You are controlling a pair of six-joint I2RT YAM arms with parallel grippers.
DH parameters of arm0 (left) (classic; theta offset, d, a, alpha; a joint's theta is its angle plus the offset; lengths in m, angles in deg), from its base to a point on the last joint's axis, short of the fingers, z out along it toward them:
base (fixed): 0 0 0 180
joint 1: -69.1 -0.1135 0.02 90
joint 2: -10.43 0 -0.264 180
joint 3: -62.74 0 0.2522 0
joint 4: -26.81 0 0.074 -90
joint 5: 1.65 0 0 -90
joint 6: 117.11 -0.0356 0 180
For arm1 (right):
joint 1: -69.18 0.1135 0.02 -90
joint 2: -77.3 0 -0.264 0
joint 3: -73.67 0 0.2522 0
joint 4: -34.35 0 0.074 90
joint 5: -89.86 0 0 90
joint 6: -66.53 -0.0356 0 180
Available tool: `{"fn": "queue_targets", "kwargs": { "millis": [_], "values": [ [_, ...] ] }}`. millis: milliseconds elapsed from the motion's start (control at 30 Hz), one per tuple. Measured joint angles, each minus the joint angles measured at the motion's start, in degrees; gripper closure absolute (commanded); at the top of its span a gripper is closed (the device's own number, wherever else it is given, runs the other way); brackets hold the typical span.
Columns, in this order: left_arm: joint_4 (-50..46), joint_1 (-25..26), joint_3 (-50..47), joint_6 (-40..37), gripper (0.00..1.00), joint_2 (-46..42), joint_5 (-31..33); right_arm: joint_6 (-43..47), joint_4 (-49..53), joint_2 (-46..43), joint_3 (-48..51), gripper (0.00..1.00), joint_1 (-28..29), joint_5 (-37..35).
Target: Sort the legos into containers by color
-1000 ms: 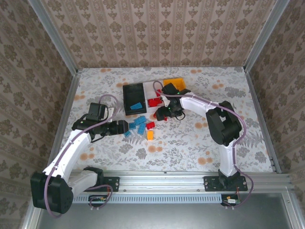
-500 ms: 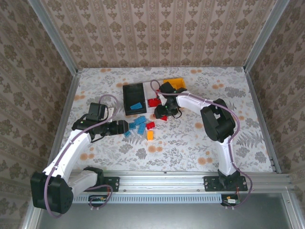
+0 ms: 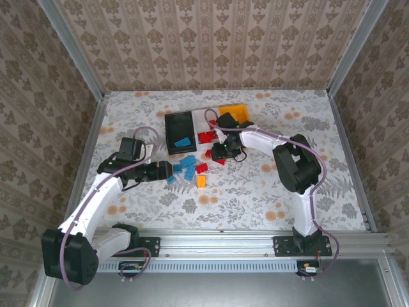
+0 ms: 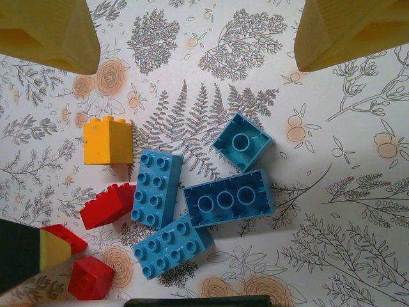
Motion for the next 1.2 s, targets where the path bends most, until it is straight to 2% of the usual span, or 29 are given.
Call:
{"fn": "queue_targets", "kwargs": {
  "millis": [167,367,567,800,1000,1200],
  "values": [
    [0.00,0.00,-0.09,0.00,0.19,0.00,-0.15,-1.81,0.66,-5.46,6.73,0.60,0.00,-1.97],
    [0.00,0.00,-0.09,0.00,0.19,0.00,-0.37,-3.56,3.06,-10.58,11.26,0.36,0.00,-3.23],
    [-0.02,0.00,-0.09,0.00,0.19,-0.17,-0.35,-3.85,3.69,-11.15,11.26,0.29,0.15,-3.72],
    [-0.04,0.00,-0.15,0.00,0.19,-0.66,-0.35,-2.64,4.15,-10.64,11.26,0.29,1.03,-4.15],
    [-0.04,0.00,-0.17,0.00,0.19,-0.66,-0.35,-2.45,4.20,-8.79,11.26,0.35,1.90,-5.64],
    [-0.04,0.00,-0.17,0.02,0.19,-0.66,-0.35,-2.43,5.31,-7.37,11.06,0.53,2.71,-8.50]
  ]
}}
